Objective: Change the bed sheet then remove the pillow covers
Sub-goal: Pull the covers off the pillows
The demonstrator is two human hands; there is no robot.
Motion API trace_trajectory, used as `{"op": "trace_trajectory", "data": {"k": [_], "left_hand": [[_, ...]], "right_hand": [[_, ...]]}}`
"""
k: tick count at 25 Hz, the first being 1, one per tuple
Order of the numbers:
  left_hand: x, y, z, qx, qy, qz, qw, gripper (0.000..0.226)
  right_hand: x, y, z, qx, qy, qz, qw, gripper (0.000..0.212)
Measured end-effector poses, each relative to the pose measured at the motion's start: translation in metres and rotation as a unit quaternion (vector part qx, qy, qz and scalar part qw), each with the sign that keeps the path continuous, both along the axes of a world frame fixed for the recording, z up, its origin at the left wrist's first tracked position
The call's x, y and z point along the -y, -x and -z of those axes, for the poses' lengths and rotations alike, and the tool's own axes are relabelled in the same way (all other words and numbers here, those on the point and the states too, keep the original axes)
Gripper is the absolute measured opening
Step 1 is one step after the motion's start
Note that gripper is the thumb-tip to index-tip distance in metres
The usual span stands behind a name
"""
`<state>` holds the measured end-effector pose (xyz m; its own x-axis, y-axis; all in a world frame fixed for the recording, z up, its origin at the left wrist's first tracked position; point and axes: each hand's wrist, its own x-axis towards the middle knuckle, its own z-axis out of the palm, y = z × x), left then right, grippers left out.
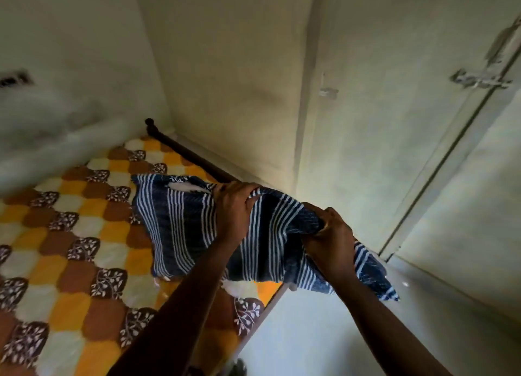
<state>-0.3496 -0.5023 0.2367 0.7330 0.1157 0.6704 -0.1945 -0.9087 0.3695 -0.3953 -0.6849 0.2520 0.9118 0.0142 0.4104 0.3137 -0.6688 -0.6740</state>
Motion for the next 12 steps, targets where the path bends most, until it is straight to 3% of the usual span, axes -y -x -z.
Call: {"op": "trace_trajectory", "data": {"k": [5, 9, 12], "left_hand": [[-0.068, -0.114, -0.018, 0.022, 0.007, 0.078, 0.997, 0.017], [-0.106, -0.183, -0.021, 0.056, 0.070, 0.151, 0.984, 0.029], [-0.142, -0.205, 0.018, 0.001, 0.105, 0.179, 0.978, 0.034]], "right_hand": [[-0.064, -0.088, -0.011, 0.036, -0.004, 0.029, 0.999, 0.047], [-0.107, -0.151, -0.004, 0.123, 0.029, 0.037, 0.991, 0.048], [-0.130, -0.180, 0.037, 0.122, 0.108, 0.013, 0.987, 0.058]]}}
